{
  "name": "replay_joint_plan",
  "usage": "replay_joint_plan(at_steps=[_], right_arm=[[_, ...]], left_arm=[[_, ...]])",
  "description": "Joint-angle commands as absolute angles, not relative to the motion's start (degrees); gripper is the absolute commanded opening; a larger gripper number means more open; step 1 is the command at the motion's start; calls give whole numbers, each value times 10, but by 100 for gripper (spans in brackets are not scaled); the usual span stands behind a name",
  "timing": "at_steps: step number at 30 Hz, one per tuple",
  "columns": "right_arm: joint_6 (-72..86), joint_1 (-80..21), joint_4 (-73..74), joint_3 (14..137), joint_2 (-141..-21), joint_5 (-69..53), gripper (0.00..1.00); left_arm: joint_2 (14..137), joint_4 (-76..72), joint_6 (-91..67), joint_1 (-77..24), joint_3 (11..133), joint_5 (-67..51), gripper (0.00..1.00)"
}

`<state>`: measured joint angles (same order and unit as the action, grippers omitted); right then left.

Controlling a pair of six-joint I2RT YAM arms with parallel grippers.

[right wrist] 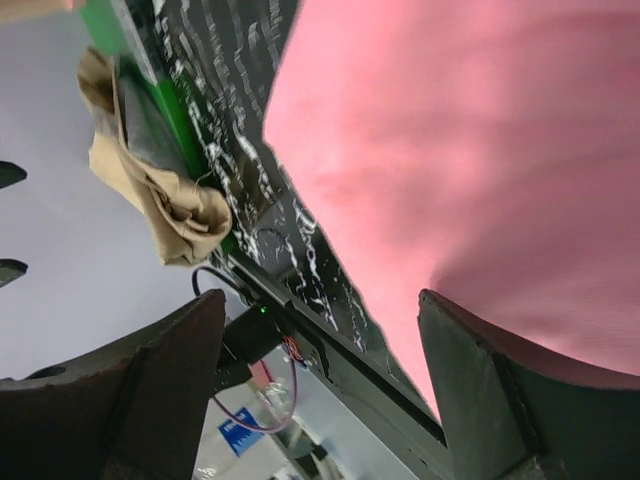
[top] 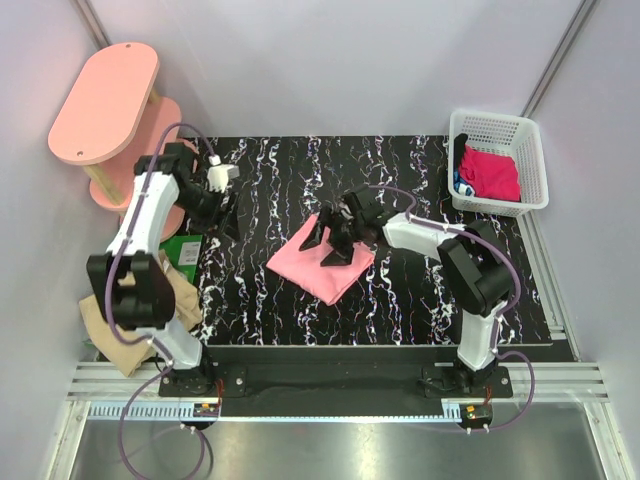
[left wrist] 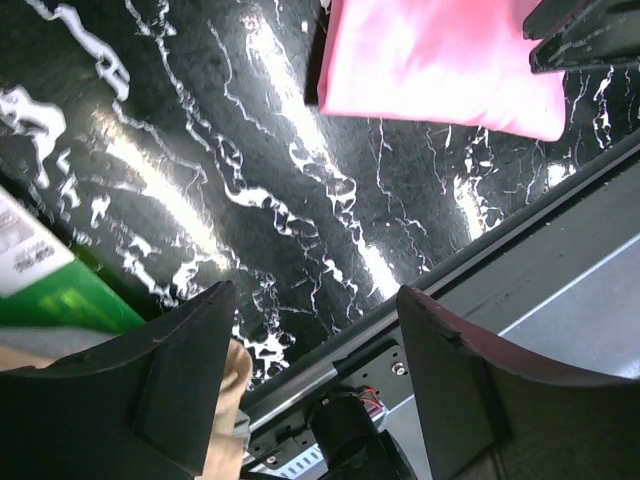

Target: Fold and stack the t-shirts

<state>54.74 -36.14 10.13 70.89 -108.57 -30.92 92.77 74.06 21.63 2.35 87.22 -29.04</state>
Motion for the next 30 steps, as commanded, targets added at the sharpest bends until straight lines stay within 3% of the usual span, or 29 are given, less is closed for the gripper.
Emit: replay_joint_plan(at_steps=[1, 17, 26, 30], right_arm=[[604, -338, 26, 678, -1092, -330, 84], [501, -338, 136, 587, -1074, -301, 81], [446, -315, 314, 658, -922, -229, 85], [426, -280, 353, 652, -916, -172, 85]], left_arm=[[1017, 741, 211, 18, 931, -323, 73], [1230, 724, 186, -62, 1036, -357, 85], [1326, 693, 163, -78, 1114, -453, 91], [1343, 681, 157, -90, 1125, -482, 93]])
